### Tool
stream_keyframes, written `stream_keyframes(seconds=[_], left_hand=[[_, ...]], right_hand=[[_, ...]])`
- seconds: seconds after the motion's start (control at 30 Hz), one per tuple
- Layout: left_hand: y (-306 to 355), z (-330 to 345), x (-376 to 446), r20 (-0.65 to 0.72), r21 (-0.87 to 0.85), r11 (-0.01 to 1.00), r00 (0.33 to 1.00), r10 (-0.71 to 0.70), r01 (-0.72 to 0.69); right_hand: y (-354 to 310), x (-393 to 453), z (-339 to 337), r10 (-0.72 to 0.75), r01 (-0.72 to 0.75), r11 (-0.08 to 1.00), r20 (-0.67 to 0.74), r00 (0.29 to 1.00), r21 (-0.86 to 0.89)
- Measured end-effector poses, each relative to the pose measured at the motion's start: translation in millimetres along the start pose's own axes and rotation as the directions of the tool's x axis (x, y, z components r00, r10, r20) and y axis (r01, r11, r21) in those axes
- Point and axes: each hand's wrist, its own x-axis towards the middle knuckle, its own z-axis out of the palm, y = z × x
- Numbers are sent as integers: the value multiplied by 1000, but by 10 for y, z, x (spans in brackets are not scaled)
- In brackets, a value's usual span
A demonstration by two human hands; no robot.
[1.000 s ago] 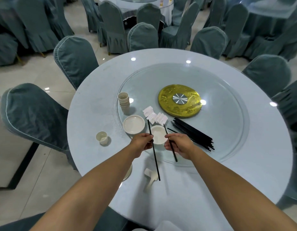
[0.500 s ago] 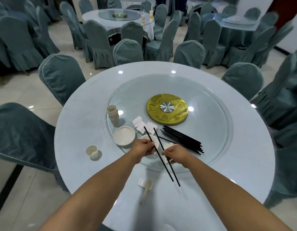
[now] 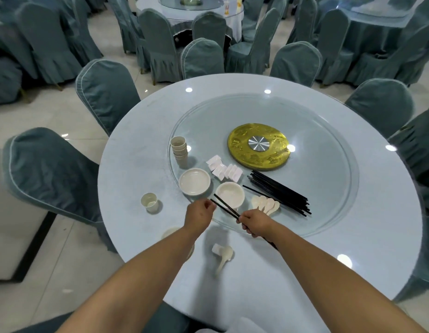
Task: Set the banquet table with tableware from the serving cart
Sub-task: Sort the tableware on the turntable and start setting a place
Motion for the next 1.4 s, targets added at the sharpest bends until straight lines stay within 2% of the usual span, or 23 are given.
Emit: stream_keyframes(seconds=[0.03, 0.07, 0.1, 0.13, 0.2, 0.27, 0.37, 0.5, 0.57, 0.7, 0.9, 1.03, 1.2, 1.4], left_hand=[[-73, -69, 4, -58, 196, 968, 984, 169, -154], [-164, -129, 9, -26, 365, 877, 938, 345, -313], [-248, -170, 15, 71, 477, 752, 872, 484, -456], [-317, -192, 9, 192, 534, 629, 806, 560, -565], [-440, -202, -38, 387, 556, 486, 728, 566, -674], [-534, -160, -104, 475, 570, 442, 716, 511, -693], [-702, -120, -235, 475, 565, 522, 769, 427, -639], [-1001, -83, -368, 442, 513, 698, 851, 284, -499], [-1142, -38, -479, 413, 481, 776, 886, 211, -409], [-1366, 62, -721, 344, 421, 878, 935, 80, -230], [-1460, 205, -1035, 237, 403, 915, 966, -107, 3], [-1496, 388, -1182, 138, 397, 915, 981, -135, 70], [-1540, 629, -1302, -27, 374, 906, 979, -201, 196], [-1601, 821, -1338, -66, 339, 917, 977, -201, 212]], right_hand=[[-21, 11, 6, -8, 9, 997, 23, 1000, -79], [-52, 24, 30, -8, 16, 989, 59, 998, -147], [-91, 33, 57, 2, 18, 980, 99, 995, -197], [-130, 34, 88, 14, 17, 973, 133, 991, -231], [-206, 50, 183, 24, 31, 959, 191, 981, -280], [-251, 58, 276, 12, 70, 939, 235, 972, -336], [-232, 101, 433, -29, 162, 864, 274, 961, -477], [-148, 142, 565, -82, 245, 658, 256, 963, -712], [-27, 118, 546, -186, 239, 586, 159, 970, -774], [290, 117, 437, -414, 239, 585, -33, 910, -775], [638, 100, 248, -567, 310, 510, -42, 822, -802], [784, 88, 191, -638, 362, 486, -39, 769, -796], [1019, 41, 186, -562, 281, 492, -54, 825, -824], [1251, -11, 118, -467, 196, 521, -85, 880, -831]])
